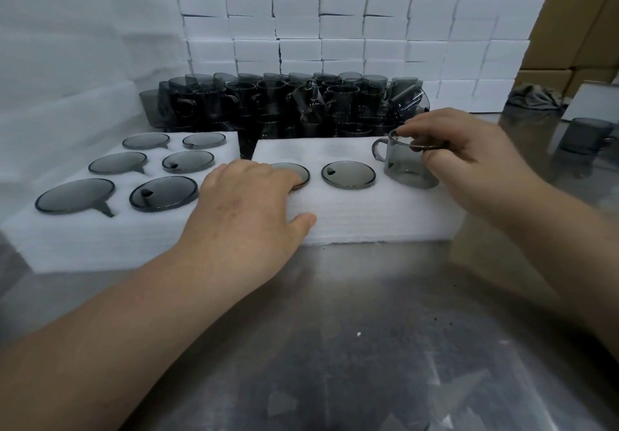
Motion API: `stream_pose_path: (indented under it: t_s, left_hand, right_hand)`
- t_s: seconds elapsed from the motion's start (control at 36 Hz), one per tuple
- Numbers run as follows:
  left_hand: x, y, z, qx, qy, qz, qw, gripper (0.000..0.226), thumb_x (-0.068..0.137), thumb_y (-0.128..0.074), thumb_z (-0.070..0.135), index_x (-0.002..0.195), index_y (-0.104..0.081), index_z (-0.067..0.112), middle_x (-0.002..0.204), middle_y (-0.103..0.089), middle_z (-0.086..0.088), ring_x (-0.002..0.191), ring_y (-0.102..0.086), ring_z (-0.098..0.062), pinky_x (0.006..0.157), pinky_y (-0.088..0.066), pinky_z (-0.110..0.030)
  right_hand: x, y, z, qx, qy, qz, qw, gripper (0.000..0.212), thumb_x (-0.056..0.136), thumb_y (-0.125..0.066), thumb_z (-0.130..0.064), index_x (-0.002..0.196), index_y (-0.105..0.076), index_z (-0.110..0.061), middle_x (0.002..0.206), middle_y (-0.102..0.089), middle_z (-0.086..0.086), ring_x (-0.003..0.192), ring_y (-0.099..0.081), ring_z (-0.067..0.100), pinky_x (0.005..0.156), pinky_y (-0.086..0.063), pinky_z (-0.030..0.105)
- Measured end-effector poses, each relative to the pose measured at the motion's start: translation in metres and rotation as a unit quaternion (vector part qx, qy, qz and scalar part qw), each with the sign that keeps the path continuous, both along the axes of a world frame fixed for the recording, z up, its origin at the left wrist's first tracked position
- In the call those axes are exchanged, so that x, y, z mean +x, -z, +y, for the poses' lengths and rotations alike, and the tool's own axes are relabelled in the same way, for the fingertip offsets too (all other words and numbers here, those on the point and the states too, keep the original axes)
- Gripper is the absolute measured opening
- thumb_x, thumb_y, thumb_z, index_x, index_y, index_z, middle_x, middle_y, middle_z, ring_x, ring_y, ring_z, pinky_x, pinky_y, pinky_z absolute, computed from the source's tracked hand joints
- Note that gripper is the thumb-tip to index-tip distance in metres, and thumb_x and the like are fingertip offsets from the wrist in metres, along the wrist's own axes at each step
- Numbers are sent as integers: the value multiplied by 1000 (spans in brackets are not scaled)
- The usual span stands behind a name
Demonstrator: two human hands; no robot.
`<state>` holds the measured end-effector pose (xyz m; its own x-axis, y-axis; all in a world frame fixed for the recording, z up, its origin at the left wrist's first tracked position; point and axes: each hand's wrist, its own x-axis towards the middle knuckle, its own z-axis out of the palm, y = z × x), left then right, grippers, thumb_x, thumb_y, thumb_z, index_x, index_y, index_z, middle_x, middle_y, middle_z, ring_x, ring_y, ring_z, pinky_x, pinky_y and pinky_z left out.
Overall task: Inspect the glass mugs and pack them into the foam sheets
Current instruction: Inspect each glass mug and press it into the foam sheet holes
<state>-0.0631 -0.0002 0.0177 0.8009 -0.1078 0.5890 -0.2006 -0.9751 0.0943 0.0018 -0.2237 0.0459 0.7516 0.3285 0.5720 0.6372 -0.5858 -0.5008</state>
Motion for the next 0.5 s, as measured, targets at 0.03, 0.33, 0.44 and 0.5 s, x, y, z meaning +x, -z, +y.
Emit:
stream_pose_path:
  t_s: [0.03,0.33,0.44,0.5]
  left_hand:
    - [0,0,0,-1,1,-1,1000,48,80,-54,49,125,-53,33,108,-60,8,111,-41,-16,88,-16,-25]
    - [2,1,1,-3,3,-2,1000,46,80,-54,49,124,-52,34,107,-59,11,109,-39,-14,87,-18,-26]
    - [2,1,1,-8,0,1,1000,47,80,-55,49,125,-51,35,108,-59,10,110,-39,-14,89,-21,-27]
    - [2,2,1,-8,-2,2,1000,48,80,-54,49,126,-51,35,109,-59,10,111,-39,-15,91,-23,-28]
  right_hand:
    - [0,0,0,-4,1,0,1000,38,71,-41,-20,100,-57,-37,104,-56,-12,95,-56,6,83,-40,15]
    - [-1,-1,2,-19,38,13,999,30,77,-50,-35,106,-58,-41,94,-52,-31,92,-53,-7,80,-39,17]
    - [-2,-1,1,-30,61,10,998,36,77,-52,-36,111,-63,-36,90,-53,-31,90,-51,-2,79,-38,23]
    - [-2,-2,2,-36,66,14,997,40,73,-50,-42,111,-62,-36,90,-53,-30,89,-50,-3,79,-36,23]
